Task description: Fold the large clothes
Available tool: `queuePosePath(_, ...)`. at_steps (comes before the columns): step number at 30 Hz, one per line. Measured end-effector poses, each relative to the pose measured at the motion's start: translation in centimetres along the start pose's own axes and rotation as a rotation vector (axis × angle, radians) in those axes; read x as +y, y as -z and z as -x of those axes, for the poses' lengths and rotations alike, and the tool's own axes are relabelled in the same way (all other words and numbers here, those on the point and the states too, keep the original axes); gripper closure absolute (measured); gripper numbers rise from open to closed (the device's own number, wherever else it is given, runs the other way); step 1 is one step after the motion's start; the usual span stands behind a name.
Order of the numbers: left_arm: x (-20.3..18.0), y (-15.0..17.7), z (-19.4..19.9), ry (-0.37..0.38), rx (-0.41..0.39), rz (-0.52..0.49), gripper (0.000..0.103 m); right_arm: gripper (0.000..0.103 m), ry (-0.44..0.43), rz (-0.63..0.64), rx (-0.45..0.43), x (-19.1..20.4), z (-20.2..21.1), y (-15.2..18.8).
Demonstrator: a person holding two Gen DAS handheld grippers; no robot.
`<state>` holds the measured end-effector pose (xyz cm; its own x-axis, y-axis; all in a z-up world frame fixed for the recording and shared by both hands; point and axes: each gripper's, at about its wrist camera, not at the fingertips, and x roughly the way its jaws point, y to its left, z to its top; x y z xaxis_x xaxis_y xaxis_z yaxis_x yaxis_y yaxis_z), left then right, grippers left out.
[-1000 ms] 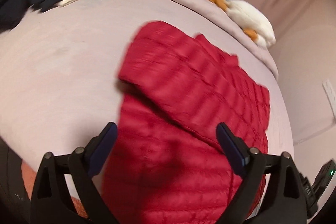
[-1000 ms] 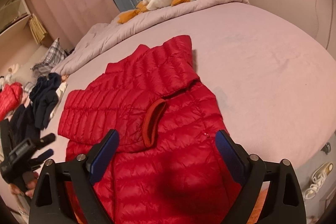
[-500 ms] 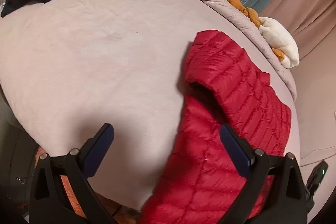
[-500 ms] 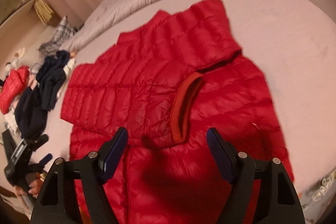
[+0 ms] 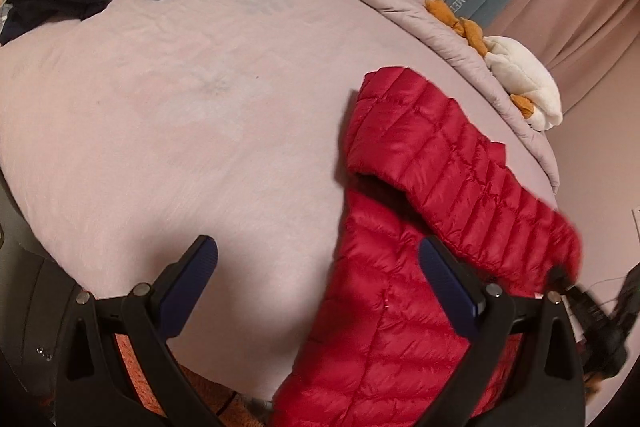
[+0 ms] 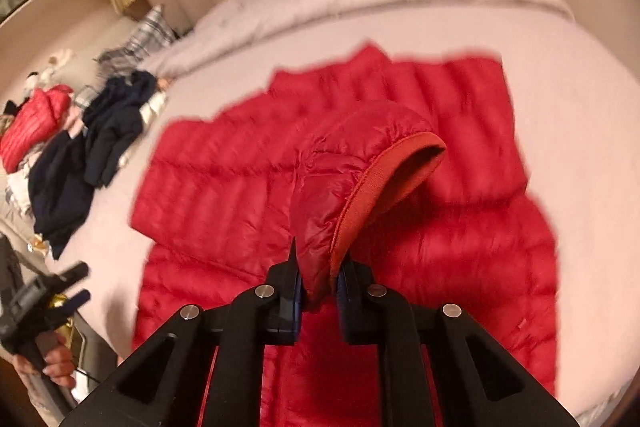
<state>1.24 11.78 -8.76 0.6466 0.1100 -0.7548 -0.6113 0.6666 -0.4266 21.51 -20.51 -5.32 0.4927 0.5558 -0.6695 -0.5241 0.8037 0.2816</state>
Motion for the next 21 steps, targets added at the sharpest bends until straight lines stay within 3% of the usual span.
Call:
queuePosePath(7, -1.2, -0.9, -0.3, 0.047, 0.002, -0.005, 0.002, 0.09, -0.003, 0.105, -0.196, 1.7, 6.1, -5.5)
queuePosePath(11, -1.6, -1.6, -0.5, 0.083, -0.002, 0.01, 0.002, 0.09, 0.05, 0.14, -0.271, 2.5, 7.5, -8.1)
queuePosePath(13, -2.0, -2.1, -0.8, 0.099, -0.002, -0.003, 0.002, 0.09, 0.067, 0.147, -0.289, 2.3, 7.4, -8.8)
queuePosePath(17, -3.2, -2.8, -1.4, 0.064, -0.018, -0.043, 0.004, 0.091, 0.116, 0.129, -0.294, 1.4, 6.1, -9.7)
queuePosePath(21, -4.7, -3.6, -1.8, 0.101, -0.016, -0.081, 0.008, 0.091, 0.158, 0.089, -0.267, -0.2, 4.5, -9.9)
